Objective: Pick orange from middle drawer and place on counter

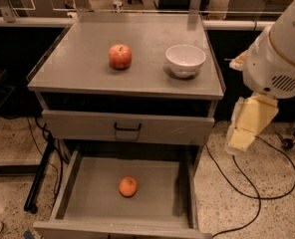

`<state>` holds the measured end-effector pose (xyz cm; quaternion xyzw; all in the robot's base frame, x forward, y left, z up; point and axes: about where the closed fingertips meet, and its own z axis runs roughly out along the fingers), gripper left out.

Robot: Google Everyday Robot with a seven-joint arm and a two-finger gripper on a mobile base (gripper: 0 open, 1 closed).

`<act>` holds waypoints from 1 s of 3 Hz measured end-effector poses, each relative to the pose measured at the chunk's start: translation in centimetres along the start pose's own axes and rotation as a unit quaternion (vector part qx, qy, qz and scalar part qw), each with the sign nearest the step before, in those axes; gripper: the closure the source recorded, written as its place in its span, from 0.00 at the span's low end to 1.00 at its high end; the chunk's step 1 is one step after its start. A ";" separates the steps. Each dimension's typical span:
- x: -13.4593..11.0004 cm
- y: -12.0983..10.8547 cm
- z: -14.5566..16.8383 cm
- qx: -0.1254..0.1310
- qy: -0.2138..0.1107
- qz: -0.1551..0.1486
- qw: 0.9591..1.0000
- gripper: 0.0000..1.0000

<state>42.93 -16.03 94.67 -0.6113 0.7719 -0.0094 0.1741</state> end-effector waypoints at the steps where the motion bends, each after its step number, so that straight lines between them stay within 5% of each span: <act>1: -3.3 1.6 6.7 -0.018 0.002 -0.006 1.000 0.00; 2: -7.3 2.1 15.1 -0.057 -0.016 -0.010 0.998 0.00; 3: -7.3 2.1 15.3 -0.056 -0.016 -0.009 0.998 0.00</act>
Offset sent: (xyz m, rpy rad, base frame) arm 0.0396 0.1155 -0.1463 0.0193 0.0917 0.0479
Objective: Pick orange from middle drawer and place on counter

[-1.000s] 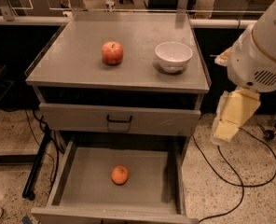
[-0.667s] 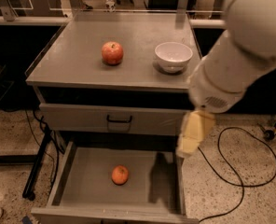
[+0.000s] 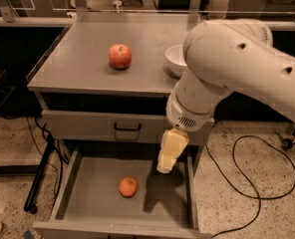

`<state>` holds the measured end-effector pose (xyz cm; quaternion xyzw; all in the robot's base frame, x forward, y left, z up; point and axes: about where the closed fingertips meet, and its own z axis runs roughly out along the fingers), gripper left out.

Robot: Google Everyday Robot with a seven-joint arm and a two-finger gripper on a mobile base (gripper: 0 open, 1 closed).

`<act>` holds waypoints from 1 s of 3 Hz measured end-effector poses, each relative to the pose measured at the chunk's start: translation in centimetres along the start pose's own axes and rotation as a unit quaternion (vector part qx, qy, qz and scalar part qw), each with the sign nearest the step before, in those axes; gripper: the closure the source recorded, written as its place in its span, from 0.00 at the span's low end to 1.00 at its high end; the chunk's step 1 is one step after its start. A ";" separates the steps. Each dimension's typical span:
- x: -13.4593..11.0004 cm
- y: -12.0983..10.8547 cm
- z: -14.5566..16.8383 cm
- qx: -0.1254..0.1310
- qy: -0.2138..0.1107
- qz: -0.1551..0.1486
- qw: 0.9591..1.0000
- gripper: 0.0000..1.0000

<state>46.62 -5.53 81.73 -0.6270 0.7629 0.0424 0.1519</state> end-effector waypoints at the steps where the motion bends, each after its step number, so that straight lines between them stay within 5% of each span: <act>1: 0.7 -0.1 5.7 0.024 0.000 0.030 0.999 0.00; 2: 0.7 -0.1 5.7 0.024 0.000 0.030 0.999 0.00; 3: -0.1 0.3 9.2 0.015 -0.026 0.031 0.999 0.00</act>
Offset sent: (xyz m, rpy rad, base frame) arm 0.0174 0.0095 -0.0919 -0.0112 -0.0401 -0.1035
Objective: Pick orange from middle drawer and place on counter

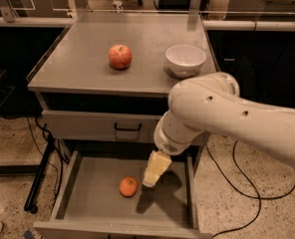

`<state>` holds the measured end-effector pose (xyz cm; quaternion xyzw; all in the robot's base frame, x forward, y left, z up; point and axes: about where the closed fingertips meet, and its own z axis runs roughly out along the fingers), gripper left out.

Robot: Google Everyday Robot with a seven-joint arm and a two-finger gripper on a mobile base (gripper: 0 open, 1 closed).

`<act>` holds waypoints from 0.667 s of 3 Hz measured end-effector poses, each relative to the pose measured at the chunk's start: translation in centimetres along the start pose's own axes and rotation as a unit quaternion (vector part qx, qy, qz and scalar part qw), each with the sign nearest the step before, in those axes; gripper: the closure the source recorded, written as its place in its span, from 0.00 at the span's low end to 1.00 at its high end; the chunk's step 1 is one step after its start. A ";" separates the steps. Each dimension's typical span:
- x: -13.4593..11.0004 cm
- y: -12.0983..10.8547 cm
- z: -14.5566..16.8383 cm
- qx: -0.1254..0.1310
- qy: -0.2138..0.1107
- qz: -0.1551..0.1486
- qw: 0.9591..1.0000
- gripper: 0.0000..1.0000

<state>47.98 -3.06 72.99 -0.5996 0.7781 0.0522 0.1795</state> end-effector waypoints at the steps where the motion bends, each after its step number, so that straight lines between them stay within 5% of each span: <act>1: -0.9 1.0 5.6 -0.025 -0.037 0.003 0.999 0.00; 2: -1.0 0.8 6.2 -0.025 -0.043 0.006 0.999 0.00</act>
Offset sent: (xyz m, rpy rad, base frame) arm 0.0041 0.0246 -0.0443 0.0718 0.0238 0.0194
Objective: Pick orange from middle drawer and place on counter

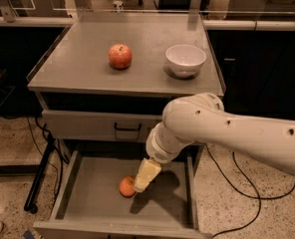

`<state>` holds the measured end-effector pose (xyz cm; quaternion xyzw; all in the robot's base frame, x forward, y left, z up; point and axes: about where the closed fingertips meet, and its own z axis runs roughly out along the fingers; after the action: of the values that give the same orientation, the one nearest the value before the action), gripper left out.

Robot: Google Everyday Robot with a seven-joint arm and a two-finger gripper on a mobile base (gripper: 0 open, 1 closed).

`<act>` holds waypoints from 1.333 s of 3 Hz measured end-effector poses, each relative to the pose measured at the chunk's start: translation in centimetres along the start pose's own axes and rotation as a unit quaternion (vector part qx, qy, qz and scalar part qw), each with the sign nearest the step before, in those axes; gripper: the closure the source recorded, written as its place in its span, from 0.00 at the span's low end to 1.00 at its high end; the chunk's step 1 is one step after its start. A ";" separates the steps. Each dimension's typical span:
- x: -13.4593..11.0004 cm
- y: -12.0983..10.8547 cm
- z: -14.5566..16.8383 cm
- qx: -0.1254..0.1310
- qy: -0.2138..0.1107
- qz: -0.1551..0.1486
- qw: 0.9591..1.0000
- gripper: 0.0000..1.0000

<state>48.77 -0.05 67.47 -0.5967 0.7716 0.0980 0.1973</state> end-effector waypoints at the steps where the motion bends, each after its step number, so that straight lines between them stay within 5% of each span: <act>1: 0.2 1.0 1.3 -0.007 -0.013 0.003 1.000 0.00; 3: 1.2 4.2 10.5 -0.050 -0.017 0.038 0.998 0.00; 4: 1.3 4.5 11.4 -0.056 -0.018 0.044 0.997 0.00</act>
Offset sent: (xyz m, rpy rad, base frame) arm -0.0251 0.0554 -0.1279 0.0557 0.0889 -0.0163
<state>46.33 4.37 56.29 -0.5703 0.7869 0.1600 0.1730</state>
